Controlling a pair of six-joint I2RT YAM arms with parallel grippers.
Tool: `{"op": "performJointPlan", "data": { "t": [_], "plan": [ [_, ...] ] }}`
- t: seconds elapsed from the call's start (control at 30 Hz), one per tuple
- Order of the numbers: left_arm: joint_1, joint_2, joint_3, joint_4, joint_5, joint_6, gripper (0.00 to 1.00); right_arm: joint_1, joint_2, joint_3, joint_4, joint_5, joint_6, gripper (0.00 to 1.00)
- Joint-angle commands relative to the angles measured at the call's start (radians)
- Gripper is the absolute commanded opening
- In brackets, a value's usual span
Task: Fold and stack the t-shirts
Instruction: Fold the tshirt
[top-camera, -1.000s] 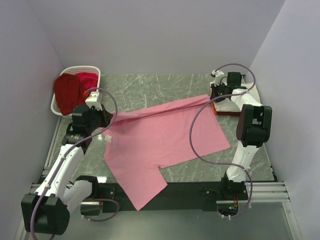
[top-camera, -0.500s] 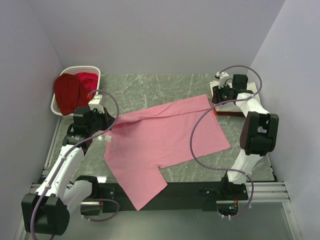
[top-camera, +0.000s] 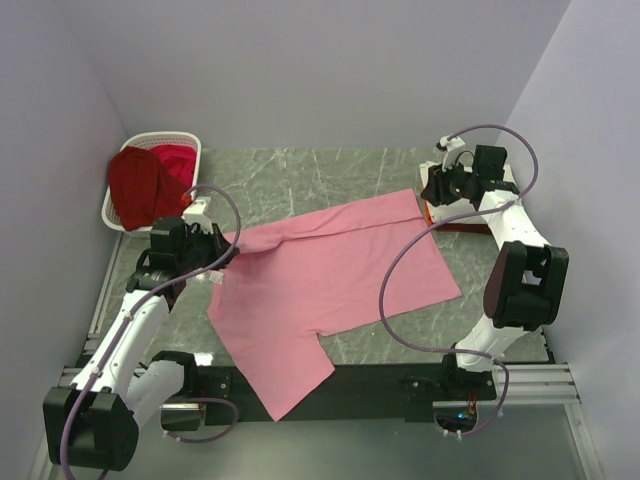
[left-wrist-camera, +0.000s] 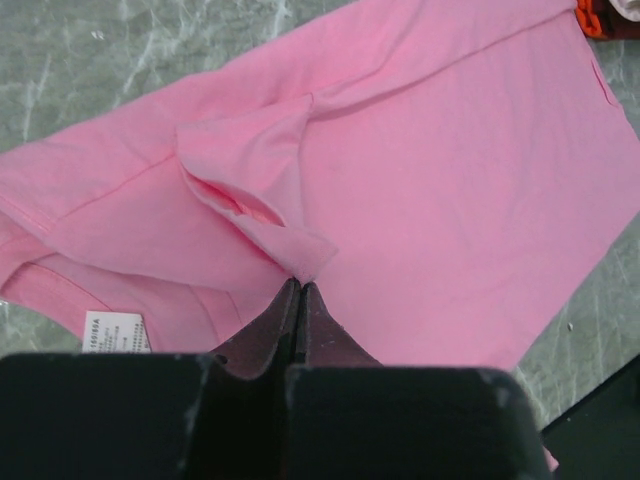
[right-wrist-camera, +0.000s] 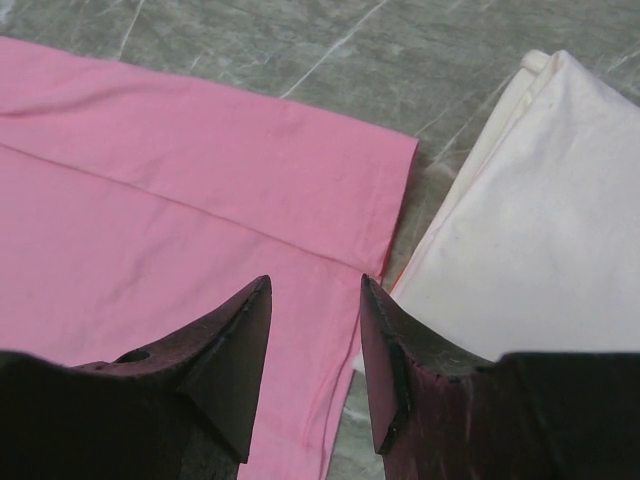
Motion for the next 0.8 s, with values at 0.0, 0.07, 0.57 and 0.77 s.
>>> {"op": "performJointPlan", "data": {
  "t": [0.0,0.07,0.57,0.77],
  "plan": [
    [-0.007,-0.012,0.011,-0.021,0.053,-0.037,0.01,-0.002,-0.041,-0.009,-0.008,-0.039,0.015,0.48],
    [-0.008,0.006,0.02,-0.054,0.077,-0.057,0.01,-0.002,-0.053,-0.008,-0.012,-0.049,0.016,0.48],
    [-0.053,0.253,0.221,-0.117,-0.017,-0.172,0.63,0.022,-0.142,0.007,-0.149,-0.156,0.024,0.49],
    [-0.047,0.629,0.408,-0.132,-0.041,-0.094,0.55,0.07,-0.2,0.0,-0.281,-0.217,0.001,0.49]
  ]
}}
